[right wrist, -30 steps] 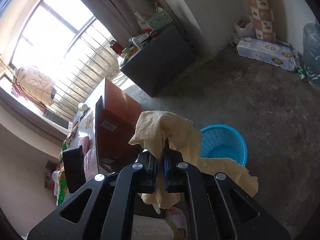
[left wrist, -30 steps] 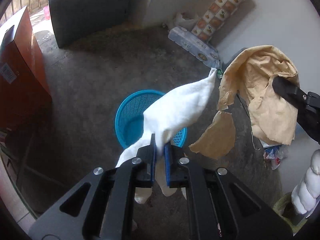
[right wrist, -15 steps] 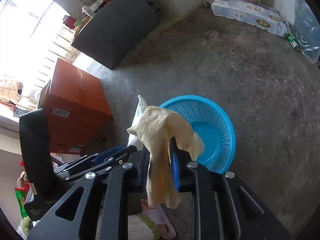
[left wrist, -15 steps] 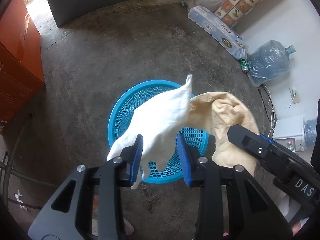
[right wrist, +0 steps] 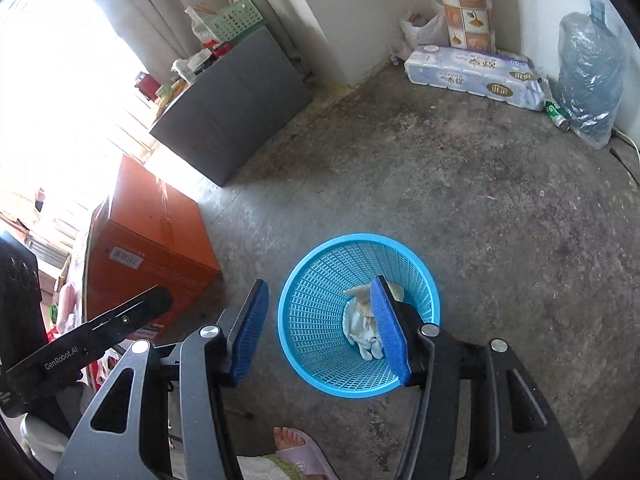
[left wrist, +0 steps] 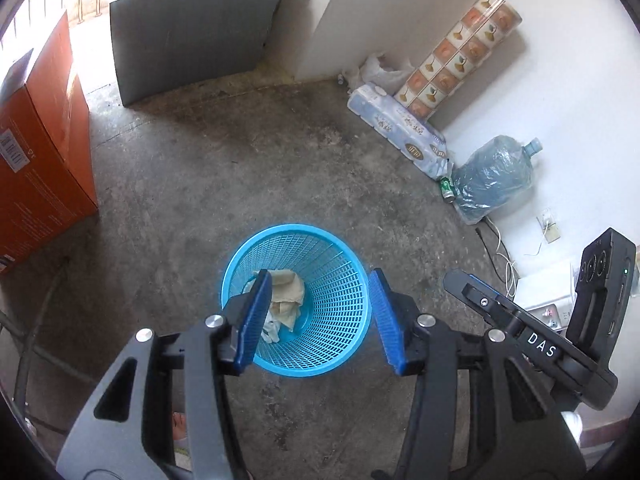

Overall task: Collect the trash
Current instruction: 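Grasp the pink sponge with the left tool while the right tool grasps a plastic packet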

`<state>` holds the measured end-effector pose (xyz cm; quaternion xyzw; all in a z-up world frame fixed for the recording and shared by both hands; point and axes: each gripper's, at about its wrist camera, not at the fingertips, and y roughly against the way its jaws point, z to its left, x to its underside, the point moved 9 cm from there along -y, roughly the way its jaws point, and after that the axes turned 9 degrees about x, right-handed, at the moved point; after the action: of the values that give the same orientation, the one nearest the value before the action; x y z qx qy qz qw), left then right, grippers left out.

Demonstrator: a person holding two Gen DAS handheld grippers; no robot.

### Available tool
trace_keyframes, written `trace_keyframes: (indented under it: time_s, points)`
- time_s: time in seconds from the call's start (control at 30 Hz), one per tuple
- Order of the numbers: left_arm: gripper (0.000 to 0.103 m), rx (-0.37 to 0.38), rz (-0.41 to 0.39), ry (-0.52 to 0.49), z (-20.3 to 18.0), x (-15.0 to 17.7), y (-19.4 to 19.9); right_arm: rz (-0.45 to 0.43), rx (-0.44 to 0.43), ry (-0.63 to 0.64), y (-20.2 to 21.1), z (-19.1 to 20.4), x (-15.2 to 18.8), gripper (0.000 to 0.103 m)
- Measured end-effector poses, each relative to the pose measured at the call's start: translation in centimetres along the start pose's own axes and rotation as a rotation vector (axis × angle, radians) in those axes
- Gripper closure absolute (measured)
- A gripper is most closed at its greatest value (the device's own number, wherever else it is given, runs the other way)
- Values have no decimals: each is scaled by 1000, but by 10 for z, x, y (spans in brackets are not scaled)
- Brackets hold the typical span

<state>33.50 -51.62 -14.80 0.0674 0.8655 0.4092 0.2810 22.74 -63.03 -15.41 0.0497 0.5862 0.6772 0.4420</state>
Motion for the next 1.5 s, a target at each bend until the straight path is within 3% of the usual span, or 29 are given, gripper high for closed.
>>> trace_keyframes:
  time_s: [0.2, 0.4, 0.57, 0.67, 0.77, 0.9, 1.03, 1.17, 1.27, 1.47, 1.5]
  points:
    - [47, 45, -162, -62, -21, 16, 115, -145, -89, 50, 101, 33, 5, 39]
    - [40, 49, -289, -112, -11, 51, 232, -145, -233, 117, 166, 96, 27, 33]
    - [37, 6, -347, -121, 32, 77, 316, -17, -351, 177, 166, 171, 56, 30]
    - [32, -24, -365, -91, 70, 77, 360, 28, -339, 274, 148, 224, 76, 30]
    - [30, -82, -330, -35, 121, 63, 384, 79, -343, 382, 119, 277, 101, 30]
    - [30, -149, -216, 49, 184, 32, 374, 135, -318, 519, 75, 336, 134, 30]
    - [30, -197, -84, 99, 234, -2, 337, 172, -299, 566, 34, 368, 141, 30]
    - [29, -285, 35, 111, 269, -30, 285, 194, -278, 601, 5, 385, 142, 30]
    - [26, -374, 128, 54, 285, -40, 247, 210, -259, 634, -9, 394, 145, 30]
    - [24, -452, 208, 78, 316, -47, 203, 215, -214, 703, -27, 400, 152, 30]
    - [20, -454, 210, 84, 320, -47, 200, 215, -209, 708, -29, 400, 153, 30]
